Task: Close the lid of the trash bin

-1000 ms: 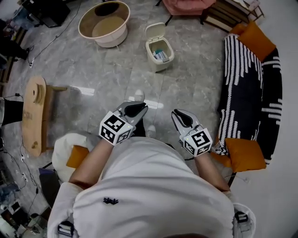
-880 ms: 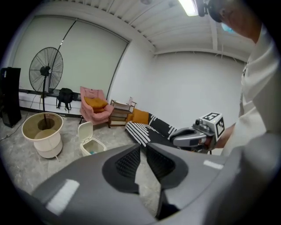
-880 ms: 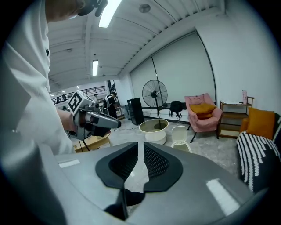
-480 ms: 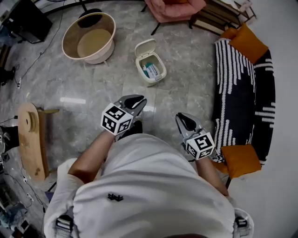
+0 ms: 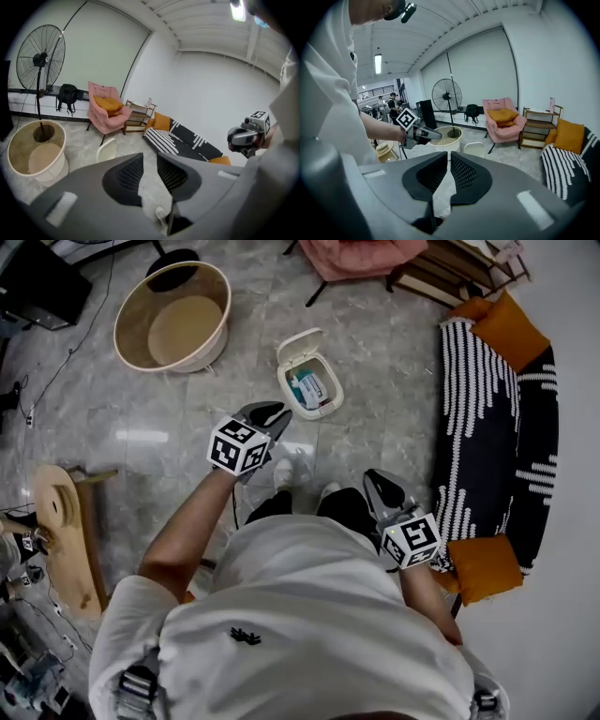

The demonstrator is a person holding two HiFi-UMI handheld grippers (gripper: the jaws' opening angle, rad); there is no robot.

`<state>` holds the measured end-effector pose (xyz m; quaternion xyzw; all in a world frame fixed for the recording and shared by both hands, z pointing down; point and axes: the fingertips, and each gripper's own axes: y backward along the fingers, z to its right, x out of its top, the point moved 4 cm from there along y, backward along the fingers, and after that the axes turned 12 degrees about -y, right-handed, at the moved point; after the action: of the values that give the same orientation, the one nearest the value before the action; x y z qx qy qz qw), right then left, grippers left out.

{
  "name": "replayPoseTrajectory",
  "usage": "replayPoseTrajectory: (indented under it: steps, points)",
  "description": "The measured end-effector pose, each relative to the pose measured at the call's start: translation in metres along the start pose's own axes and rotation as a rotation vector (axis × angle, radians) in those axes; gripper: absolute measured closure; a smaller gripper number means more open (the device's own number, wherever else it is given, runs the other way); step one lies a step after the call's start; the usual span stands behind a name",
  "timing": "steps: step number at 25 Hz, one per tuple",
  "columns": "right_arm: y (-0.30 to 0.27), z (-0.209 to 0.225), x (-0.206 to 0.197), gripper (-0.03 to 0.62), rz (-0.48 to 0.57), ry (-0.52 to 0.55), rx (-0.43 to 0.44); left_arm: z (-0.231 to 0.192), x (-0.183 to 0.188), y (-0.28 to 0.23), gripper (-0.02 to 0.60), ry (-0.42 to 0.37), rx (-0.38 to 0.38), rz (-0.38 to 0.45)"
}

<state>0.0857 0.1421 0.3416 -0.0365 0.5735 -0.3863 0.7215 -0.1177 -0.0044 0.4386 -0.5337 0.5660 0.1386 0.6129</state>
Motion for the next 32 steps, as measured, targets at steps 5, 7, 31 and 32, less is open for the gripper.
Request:
replayPoseTrajectory:
  steps: [5,7,31,32]
  points:
    - [-0.018,0.018,0.003,0.574,-0.029,-0.029,-0.006,-0.047,-0.003,-0.034,0.480,0.012,0.032,-0.027]
    - [-0.023,0.026,0.005,0.574,-0.039,-0.037,-0.001,-0.065,-0.003,-0.048,0.472,0.026,0.046,-0.041]
    - [-0.040,0.142,0.009,0.574,-0.168,-0.175,-0.068,-0.233,-0.033,-0.225,0.431,-0.007,0.144,-0.319]
    - [-0.040,0.144,0.008,0.572,-0.172,-0.180,-0.069,-0.236,-0.037,-0.229,0.431,-0.011,0.146,-0.336]
